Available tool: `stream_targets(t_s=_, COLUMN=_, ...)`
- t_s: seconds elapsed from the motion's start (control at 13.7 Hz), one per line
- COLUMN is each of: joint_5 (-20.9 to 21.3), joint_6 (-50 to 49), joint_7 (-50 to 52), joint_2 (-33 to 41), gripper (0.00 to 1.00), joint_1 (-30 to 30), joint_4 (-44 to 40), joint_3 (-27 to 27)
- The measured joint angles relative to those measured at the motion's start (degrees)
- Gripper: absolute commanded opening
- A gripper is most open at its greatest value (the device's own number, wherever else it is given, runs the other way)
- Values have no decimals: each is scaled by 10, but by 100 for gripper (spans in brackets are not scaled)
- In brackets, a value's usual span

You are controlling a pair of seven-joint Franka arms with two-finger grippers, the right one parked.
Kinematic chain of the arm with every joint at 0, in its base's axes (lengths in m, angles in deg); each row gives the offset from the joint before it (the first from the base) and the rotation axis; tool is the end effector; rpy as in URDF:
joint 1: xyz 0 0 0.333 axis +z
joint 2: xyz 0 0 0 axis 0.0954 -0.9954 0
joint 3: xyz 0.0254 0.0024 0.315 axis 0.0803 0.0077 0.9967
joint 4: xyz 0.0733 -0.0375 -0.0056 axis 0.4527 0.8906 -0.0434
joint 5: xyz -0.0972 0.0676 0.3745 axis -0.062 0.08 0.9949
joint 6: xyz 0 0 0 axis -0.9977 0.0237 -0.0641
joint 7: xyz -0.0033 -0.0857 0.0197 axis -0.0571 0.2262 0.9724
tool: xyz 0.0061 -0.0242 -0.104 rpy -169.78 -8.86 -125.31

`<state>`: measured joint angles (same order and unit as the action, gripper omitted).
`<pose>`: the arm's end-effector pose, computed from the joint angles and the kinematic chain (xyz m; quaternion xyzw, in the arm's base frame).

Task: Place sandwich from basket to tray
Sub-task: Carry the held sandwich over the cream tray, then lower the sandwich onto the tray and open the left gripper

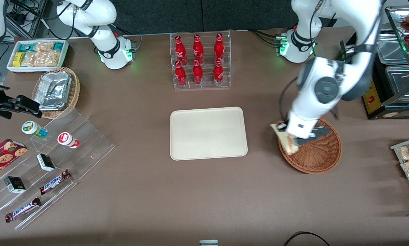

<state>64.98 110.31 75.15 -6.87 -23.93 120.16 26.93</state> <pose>0.5425 -0.2394 0.3776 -0.9867 -0.1590 0.0307 0.0113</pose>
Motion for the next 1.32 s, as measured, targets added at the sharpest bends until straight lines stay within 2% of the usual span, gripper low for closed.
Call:
stream_targets(t_s=0.22, joint_5=-1, joint_6=0, joint_7=27, joint_2=-47, gripper=0, joint_1=-83, joint_4=-51, joint_3=-2)
stream_targets(t_s=0.59, joint_5=-1, joint_6=1, joint_7=52, joint_2=-166, gripper=0, joint_1=-175, joint_4=-177, joint_3=-2)
stream_targets(t_s=1.02, joint_5=1, joint_6=24, joint_7=49, joint_2=-262, gripper=0, joint_1=-222, joint_4=-240, joint_3=-2)
stream_targets(t_s=1.32, joint_5=30, joint_6=52, joint_7=49, joint_2=-300, gripper=0, joint_1=-231, joint_4=-244, joint_3=-1)
